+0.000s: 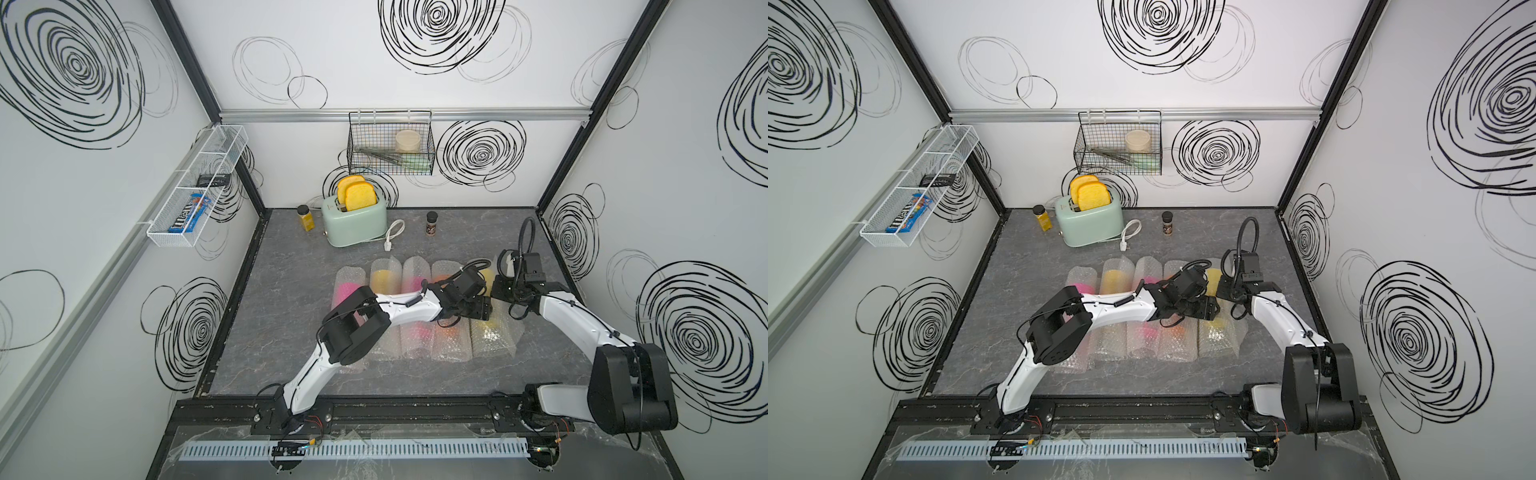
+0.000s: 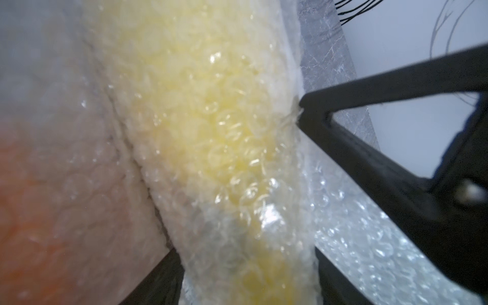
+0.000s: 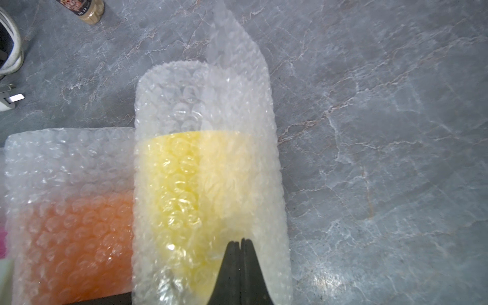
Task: Unpack wine glasses from bubble wrap
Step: Unwrap the bubble wrap at the center of the board.
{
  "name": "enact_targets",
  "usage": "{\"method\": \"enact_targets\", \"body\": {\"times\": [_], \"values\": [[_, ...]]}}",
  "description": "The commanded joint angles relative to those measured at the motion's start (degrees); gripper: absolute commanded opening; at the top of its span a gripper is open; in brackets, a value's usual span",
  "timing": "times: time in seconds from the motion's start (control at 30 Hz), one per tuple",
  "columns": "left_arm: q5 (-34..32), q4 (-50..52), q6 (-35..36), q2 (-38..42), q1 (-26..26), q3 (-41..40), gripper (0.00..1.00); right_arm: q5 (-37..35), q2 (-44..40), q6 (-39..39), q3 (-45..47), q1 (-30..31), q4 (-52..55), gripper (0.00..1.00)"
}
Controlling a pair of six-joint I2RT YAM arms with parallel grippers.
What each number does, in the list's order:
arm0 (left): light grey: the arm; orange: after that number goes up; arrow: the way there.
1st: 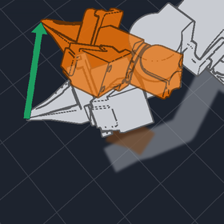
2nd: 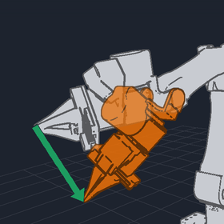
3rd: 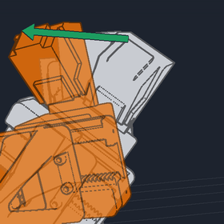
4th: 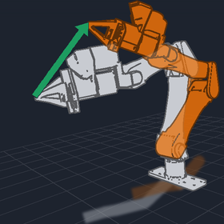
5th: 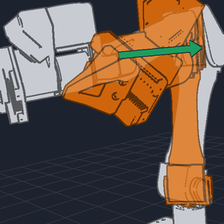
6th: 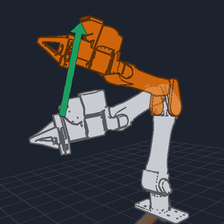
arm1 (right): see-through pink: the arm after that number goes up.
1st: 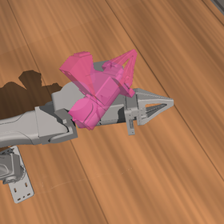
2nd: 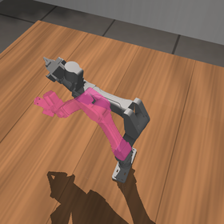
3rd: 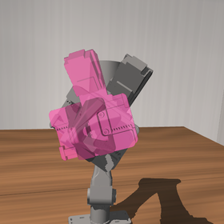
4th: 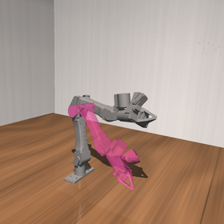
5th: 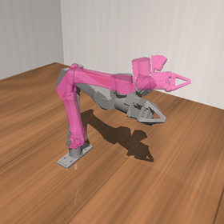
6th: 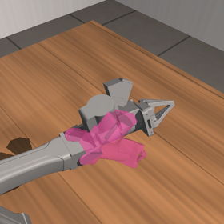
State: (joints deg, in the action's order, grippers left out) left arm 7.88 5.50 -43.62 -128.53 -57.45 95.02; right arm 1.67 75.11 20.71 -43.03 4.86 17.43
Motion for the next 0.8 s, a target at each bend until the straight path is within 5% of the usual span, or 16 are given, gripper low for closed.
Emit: {"method": "enact_targets", "body": {"times": [0.0, 0.77], "values": [[0.94, -1.27, -1.71, 1.69, 1.46, 1.61, 0.75, 0.60, -1.01, 0.21, -0.22, -0.35, -0.45, 0.00], [-1.60, 0.65, -1.30, -4.86, 3.05, 6.73, 0.75, 7.82, -3.06, 1.32, 0.83, -3.18, -2.03, 0.00]]}}
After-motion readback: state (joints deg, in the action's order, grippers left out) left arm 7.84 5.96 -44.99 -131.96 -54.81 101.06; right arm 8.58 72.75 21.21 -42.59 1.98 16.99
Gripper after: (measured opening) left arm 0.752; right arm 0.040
